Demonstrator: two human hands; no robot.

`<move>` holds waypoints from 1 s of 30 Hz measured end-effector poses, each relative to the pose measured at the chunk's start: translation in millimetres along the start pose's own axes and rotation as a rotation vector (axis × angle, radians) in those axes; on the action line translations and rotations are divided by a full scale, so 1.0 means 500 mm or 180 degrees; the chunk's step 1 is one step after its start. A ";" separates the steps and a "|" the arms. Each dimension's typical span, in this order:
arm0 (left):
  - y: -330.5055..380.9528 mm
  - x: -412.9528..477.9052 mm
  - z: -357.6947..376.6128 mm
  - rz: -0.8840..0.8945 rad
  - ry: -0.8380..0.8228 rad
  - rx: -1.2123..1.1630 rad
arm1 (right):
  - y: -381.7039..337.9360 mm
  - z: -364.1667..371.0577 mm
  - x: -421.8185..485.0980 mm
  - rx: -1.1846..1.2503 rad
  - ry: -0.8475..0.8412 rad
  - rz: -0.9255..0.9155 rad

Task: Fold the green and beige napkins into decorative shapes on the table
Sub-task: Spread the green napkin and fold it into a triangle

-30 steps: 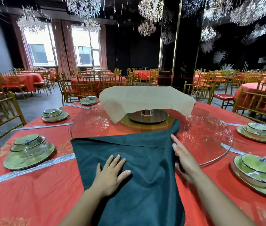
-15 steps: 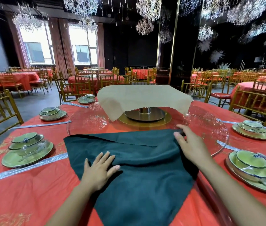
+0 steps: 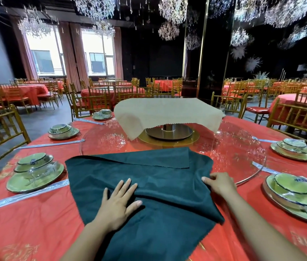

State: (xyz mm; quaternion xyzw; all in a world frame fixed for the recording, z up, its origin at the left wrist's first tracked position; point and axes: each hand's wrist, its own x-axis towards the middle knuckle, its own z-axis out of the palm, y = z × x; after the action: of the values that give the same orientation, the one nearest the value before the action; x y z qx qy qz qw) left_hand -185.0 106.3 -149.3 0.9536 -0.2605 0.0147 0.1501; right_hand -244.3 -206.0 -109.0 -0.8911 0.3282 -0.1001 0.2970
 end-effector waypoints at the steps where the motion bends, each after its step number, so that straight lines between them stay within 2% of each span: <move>1: 0.002 0.000 0.000 0.0012 0.0000 0.0015 | -0.008 0.008 0.004 0.0544 -0.0082 -0.0096; 3: 0.004 0.001 0.001 0.0029 -0.0020 -0.0018 | -0.028 0.008 -0.003 0.1399 0.0051 -0.0220; 5: 0.002 0.001 0.003 0.0062 -0.0064 -0.0074 | -0.048 -0.010 -0.017 0.1639 0.0340 -0.0454; 6: 0.002 0.001 0.003 0.0087 -0.0076 -0.0092 | -0.055 -0.024 -0.023 0.1523 0.0418 -0.0607; 8: 0.004 0.001 0.003 0.0172 -0.0073 -0.0087 | -0.060 -0.055 -0.025 0.0902 0.0621 -0.0983; 11: 0.020 0.002 0.005 0.0352 -0.0096 -0.0131 | -0.055 -0.112 -0.030 -0.0740 0.1725 -0.1604; 12: 0.027 0.003 0.006 0.0412 -0.0112 -0.0131 | -0.052 -0.127 -0.029 -0.1102 0.1933 -0.1608; 13: 0.033 0.002 0.009 0.0451 -0.0122 -0.0117 | -0.045 -0.140 -0.027 -0.1386 0.1922 -0.1486; 16: 0.038 0.001 0.011 0.0454 -0.0135 -0.0077 | 0.000 -0.142 -0.024 -0.1901 0.1187 -0.0903; 19: 0.043 -0.011 0.006 0.0588 -0.0338 0.0151 | 0.054 -0.109 -0.036 -0.2429 0.0833 -0.0682; 25: 0.068 -0.029 0.003 0.0662 -0.0270 0.0199 | 0.097 -0.040 -0.047 -0.2000 0.0297 -0.0601; 27: 0.071 -0.029 -0.004 0.0693 -0.0102 0.0139 | 0.098 -0.038 -0.045 -0.1963 0.0254 -0.0360; 30: 0.069 -0.013 -0.005 0.0791 0.0266 0.0145 | 0.088 -0.045 -0.032 -0.2205 0.0635 -0.0307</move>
State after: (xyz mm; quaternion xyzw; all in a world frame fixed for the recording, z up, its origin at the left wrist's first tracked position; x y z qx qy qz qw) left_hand -207.7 81.6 -138.1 0.9157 -0.3698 0.0788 0.1362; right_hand -288.2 -232.9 -116.7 -0.9392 0.3276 -0.0834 -0.0609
